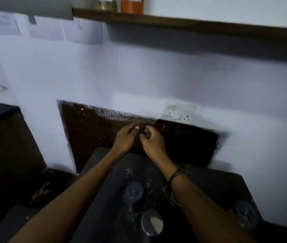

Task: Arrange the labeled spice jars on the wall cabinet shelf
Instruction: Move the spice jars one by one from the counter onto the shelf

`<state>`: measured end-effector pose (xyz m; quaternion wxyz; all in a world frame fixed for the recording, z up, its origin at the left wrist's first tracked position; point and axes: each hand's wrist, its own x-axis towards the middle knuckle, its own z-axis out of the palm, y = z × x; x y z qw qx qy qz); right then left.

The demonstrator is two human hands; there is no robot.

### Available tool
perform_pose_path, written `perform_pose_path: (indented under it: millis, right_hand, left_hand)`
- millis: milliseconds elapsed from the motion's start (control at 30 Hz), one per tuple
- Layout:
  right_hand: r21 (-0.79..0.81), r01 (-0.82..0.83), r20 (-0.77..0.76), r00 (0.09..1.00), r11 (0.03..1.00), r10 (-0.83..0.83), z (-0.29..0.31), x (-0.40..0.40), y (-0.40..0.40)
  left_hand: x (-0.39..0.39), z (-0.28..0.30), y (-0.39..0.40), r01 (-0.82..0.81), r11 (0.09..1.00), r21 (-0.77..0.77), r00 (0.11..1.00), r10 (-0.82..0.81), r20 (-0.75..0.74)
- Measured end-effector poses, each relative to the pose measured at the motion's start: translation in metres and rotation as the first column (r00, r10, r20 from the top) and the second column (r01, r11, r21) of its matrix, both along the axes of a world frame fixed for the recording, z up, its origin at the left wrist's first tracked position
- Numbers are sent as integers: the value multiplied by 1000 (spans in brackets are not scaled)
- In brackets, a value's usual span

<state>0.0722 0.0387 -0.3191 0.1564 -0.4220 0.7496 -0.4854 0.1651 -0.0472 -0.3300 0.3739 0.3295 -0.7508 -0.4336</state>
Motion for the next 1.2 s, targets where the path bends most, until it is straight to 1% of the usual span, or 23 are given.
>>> perform_pose_path:
  millis: [133, 233, 333, 467, 533, 600, 700, 767, 833, 933, 1000, 1033, 1133, 1200]
  right_hand:
    - [147, -20, -1, 1000, 989, 20, -73, 18, 18]
    - [205, -56, 91, 995, 977, 38, -112, 30, 27]
    - [338, -39, 54, 998, 940, 22, -151, 40, 41]
    - [479, -111, -28, 989, 871, 142, -189, 46, 64]
    - [549, -146, -43, 978, 823, 202, -201, 47, 68]
    - [603, -160, -68, 966, 782, 250, -209, 48, 67]
    - [631, -141, -106, 959, 763, 264, -213, 51, 60]
    - [583, -108, -135, 964, 805, 227, -212, 51, 56]
    - [461, -90, -113, 981, 883, 159, -210, 49, 54]
    - [196, -75, 7, 997, 978, 75, -195, 37, 52]
    - [26, -58, 99, 994, 998, 55, -183, 26, 51]
    - [-38, -55, 162, 985, 998, 61, -177, 21, 51]
    - [-163, -64, 400, 908, 984, 126, -162, 6, 51]
    - [-216, -43, 563, 810, 975, 161, -154, -2, 51]
  left_hand:
    - [5, -73, 21, 32, 994, 106, 988, -48, 147]
    - [11, -109, 32, 45, 989, 144, 972, -77, 220]
    - [23, -150, 46, 78, 987, 142, 942, -120, 313]
    - [39, -187, 57, 63, 981, 181, 901, -134, 413]
    - [46, -197, 59, 51, 974, 220, 890, -144, 434]
    - [50, -206, 62, 30, 960, 280, 897, -149, 416]
    - [49, -211, 66, -9, 942, 336, 915, -128, 382]
    - [47, -209, 67, -38, 937, 347, 920, -103, 378]
    - [46, -202, 68, -77, 919, 387, 951, -49, 307]
    - [50, -180, 67, -118, 864, 489, 991, 69, 118]
    - [53, -165, 63, -120, 820, 560, 992, 118, 40]
    - [54, -159, 61, -114, 812, 573, 992, 125, 21]
    - [54, -147, 56, -86, 821, 564, 991, 127, -35]
    - [53, -143, 56, -39, 816, 576, 986, 125, -111]
